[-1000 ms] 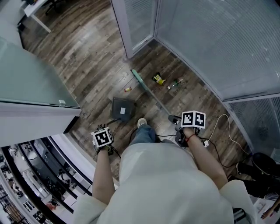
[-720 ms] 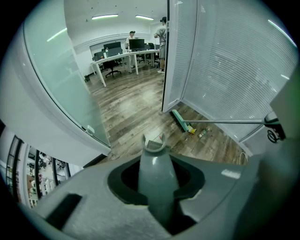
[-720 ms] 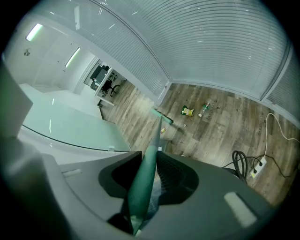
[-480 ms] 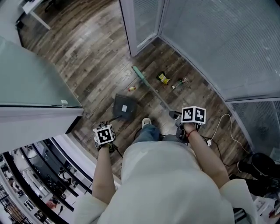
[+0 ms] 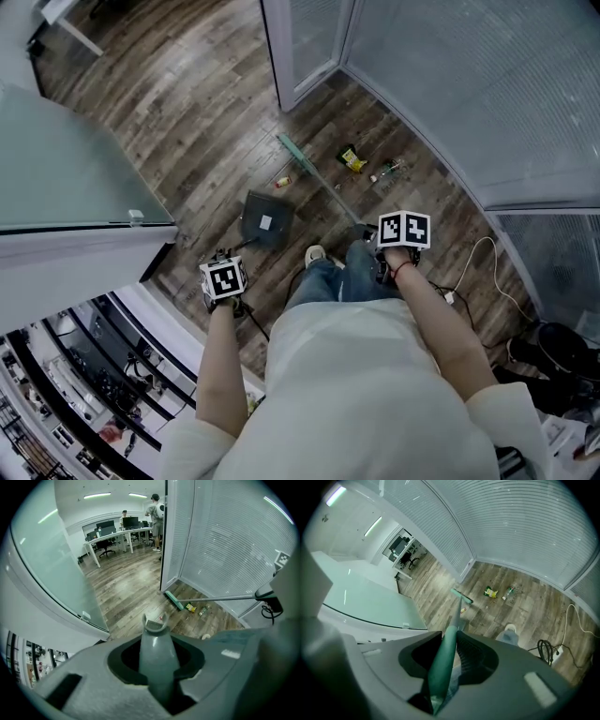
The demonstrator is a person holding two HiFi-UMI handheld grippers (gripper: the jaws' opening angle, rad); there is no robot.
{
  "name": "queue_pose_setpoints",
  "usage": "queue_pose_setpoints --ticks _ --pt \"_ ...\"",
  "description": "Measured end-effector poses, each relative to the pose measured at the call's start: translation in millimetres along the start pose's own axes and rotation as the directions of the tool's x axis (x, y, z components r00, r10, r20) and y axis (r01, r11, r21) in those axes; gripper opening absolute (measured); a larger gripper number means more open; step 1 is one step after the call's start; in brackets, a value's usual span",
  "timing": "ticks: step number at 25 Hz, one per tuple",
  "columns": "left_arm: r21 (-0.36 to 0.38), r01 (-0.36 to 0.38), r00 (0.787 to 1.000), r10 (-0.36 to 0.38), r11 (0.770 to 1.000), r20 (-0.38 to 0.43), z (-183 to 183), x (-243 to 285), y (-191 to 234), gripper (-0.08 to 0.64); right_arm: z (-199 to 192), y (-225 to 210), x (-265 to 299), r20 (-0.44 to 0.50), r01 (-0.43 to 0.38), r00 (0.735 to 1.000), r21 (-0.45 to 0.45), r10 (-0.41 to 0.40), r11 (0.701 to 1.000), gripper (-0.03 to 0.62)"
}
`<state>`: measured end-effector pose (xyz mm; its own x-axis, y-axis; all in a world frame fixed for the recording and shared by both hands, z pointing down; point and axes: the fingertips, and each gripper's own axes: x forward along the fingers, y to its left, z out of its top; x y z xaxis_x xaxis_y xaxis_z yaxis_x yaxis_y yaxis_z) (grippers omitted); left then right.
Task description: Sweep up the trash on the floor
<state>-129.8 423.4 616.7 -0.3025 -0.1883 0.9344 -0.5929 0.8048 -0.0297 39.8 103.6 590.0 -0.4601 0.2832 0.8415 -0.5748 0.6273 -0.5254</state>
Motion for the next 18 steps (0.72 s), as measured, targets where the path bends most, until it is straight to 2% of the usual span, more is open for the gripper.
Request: queue_pose_setpoints --ticks 12,18 --pt "-0.036 0.01 1.0 -0.011 0.999 -0.009 0.1 31.2 -5.4 0.092 19.1 -5.5 46.1 -0.066 0.05 0.996 -0.054 -0.053 0.997 0.109" --pt "-0.012 0.011 1.0 -0.011 1.0 -0.005 7.0 44.4 -7.1 0.092 38.0 -2.9 66.4 -0.076 0.075 0.994 -0.094 -0.082 0.993 0.109"
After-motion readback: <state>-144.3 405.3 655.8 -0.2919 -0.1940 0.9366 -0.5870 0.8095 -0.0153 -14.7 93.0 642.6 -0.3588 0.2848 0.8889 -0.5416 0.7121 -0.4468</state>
